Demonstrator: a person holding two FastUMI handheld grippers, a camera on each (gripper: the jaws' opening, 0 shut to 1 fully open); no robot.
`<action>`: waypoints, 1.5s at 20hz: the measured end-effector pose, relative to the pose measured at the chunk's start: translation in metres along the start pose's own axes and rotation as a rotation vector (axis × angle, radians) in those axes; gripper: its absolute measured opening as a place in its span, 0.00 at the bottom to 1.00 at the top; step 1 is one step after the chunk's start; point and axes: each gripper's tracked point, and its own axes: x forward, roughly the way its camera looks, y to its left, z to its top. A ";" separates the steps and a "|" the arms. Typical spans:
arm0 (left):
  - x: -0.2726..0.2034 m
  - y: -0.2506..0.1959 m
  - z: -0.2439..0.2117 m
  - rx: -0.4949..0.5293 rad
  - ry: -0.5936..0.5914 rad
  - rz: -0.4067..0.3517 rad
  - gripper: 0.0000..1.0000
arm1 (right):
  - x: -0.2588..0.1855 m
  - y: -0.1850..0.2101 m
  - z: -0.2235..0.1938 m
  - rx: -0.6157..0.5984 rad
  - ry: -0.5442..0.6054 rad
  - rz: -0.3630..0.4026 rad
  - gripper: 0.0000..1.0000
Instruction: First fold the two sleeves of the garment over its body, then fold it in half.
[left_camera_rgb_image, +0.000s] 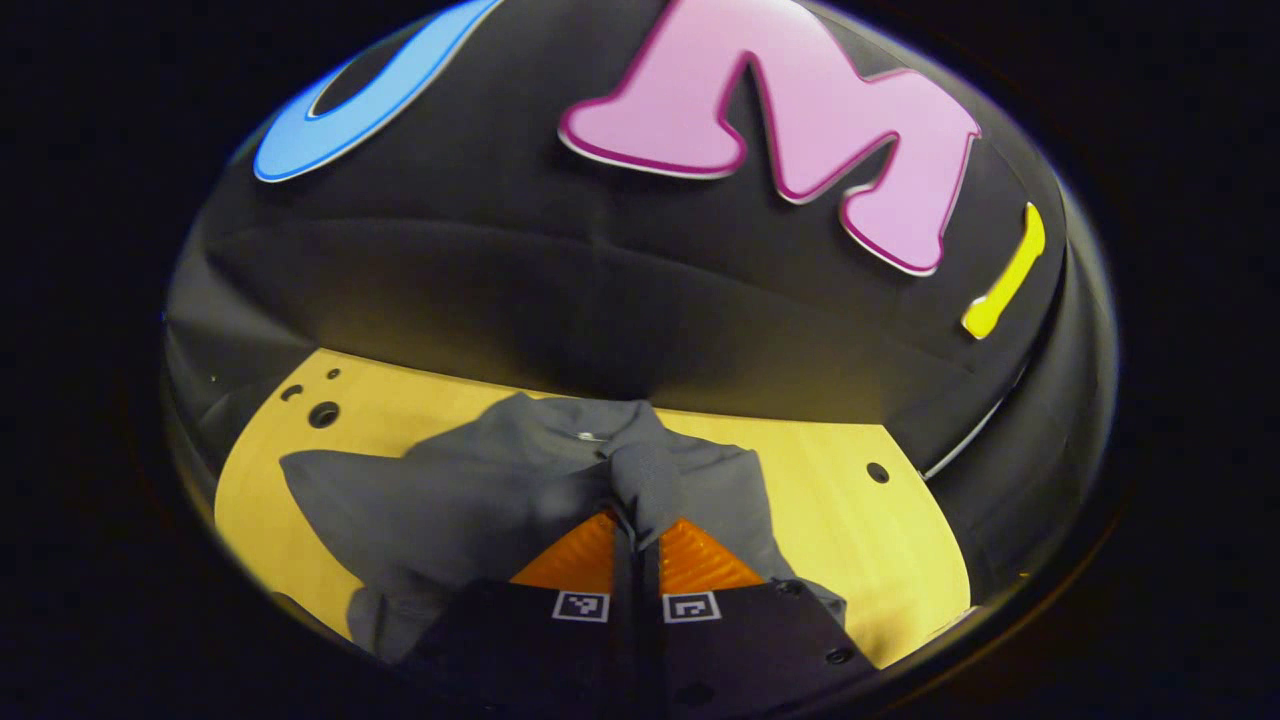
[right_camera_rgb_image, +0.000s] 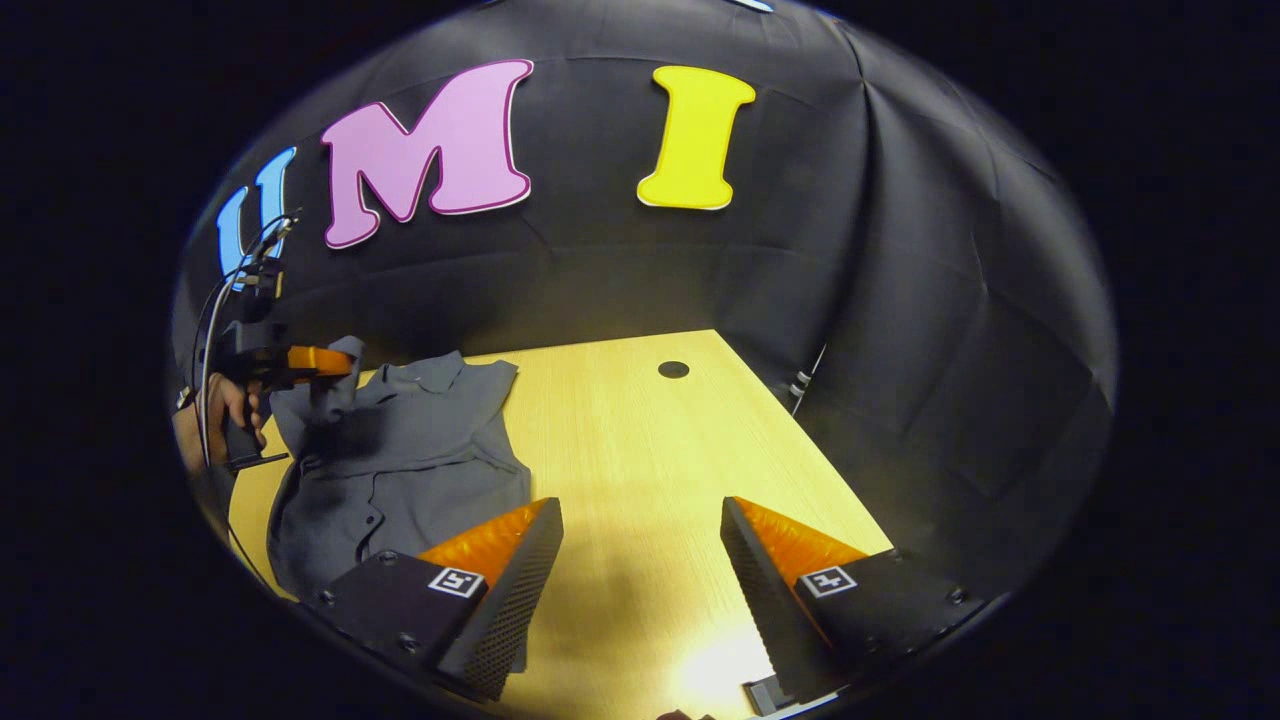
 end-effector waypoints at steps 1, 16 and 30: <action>0.008 -0.015 -0.004 0.003 0.004 -0.013 0.05 | 0.001 -0.004 -0.002 -0.005 0.005 0.004 0.98; 0.052 -0.114 -0.039 -0.017 0.040 -0.115 0.51 | 0.009 -0.046 -0.019 0.015 0.043 0.014 0.98; -0.130 0.076 -0.093 0.153 0.041 0.067 0.96 | 0.001 0.089 -0.055 -0.027 0.134 0.179 1.00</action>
